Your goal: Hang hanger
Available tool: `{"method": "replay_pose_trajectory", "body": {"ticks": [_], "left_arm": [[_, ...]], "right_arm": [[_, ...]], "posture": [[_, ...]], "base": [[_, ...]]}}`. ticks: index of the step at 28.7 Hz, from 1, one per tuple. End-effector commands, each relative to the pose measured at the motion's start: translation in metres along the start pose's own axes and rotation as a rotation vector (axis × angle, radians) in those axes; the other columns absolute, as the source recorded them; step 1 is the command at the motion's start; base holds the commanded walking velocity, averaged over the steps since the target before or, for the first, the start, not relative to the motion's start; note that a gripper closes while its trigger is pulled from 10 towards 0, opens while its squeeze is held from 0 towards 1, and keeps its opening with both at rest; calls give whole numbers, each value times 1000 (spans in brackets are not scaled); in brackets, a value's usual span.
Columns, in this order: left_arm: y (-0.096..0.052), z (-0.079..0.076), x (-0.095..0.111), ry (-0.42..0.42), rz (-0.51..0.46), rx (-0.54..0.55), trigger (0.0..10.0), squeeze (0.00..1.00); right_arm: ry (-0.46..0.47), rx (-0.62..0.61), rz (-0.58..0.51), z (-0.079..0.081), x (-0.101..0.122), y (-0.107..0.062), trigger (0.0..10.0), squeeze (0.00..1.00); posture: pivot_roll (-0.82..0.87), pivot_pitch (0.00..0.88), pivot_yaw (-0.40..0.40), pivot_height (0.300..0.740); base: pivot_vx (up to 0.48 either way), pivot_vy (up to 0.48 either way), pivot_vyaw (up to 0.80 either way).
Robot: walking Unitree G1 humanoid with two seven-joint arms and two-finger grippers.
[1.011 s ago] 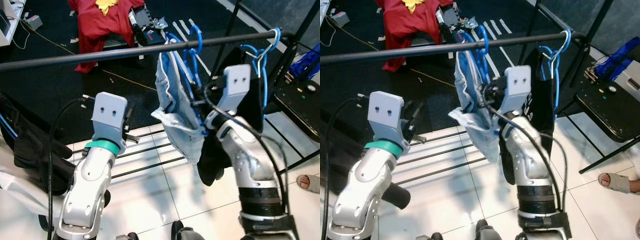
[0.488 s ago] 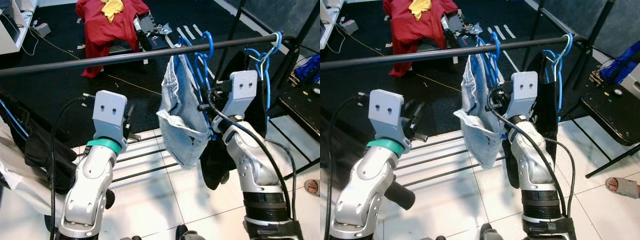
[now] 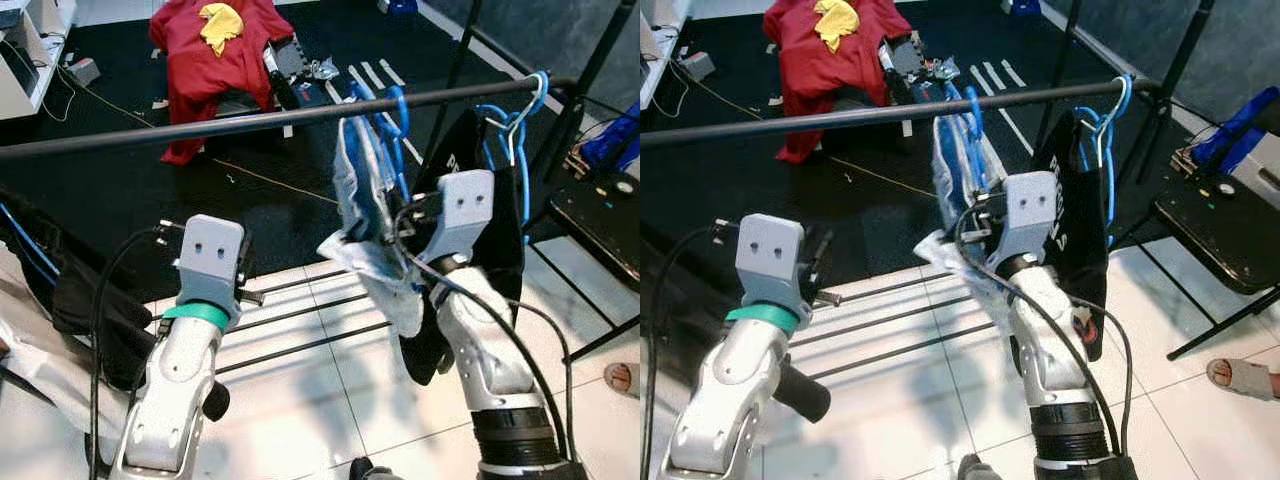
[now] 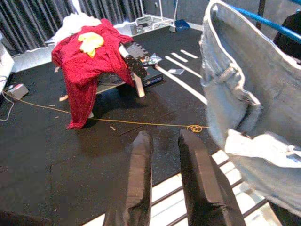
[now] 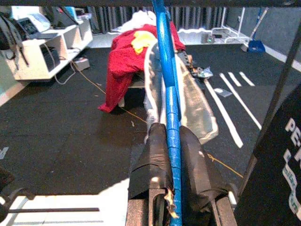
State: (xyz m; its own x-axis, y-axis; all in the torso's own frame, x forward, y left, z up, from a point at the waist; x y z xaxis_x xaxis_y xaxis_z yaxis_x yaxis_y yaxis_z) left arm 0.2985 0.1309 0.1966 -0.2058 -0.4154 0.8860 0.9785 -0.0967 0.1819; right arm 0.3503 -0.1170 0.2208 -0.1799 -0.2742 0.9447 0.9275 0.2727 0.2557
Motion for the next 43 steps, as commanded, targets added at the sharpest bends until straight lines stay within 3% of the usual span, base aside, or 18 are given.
{"method": "replay_pose_trajectory", "body": {"ticks": [1, 28, 43], "left_arm": [[-3, 1, -8, 13, 25, 10, 10000, 0], [-2, 8, -2, 49, -20, 45, 10000, 0], [-2, 9, -2, 46, -24, 56, 10000, 0]], "right_arm": [[-13, 21, -55, 3, 8, 0, 10000, 0], [44, 39, -89, 15, 5, 6, 10000, 0], [31, 67, -92, 20, 6, 9, 10000, 0]], "posture": [[-111, 51, 53, 740], [-61, 65, 62, 740], [-84, 71, 52, 740]], "base": [[0, 0, 0], [-440, 0, 0], [-412, 0, 0]]}}
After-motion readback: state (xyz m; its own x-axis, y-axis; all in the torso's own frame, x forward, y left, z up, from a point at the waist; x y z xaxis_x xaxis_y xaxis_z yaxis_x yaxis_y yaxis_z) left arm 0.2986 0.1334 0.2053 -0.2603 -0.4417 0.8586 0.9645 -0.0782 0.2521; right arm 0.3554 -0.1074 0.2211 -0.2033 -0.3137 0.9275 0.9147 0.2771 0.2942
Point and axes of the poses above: a point about 5 cm out from each wrist's last joint towards the gripper, its own y axis pointing out of the wrist towards the gripper, its own x axis along the axis of the wrist's last joint, z = x × y, the point moved 2 cm from there along y, pointing out of the wrist towards the gripper, and after that the axes turned 15 degrees about y, right-handed, at the moved point
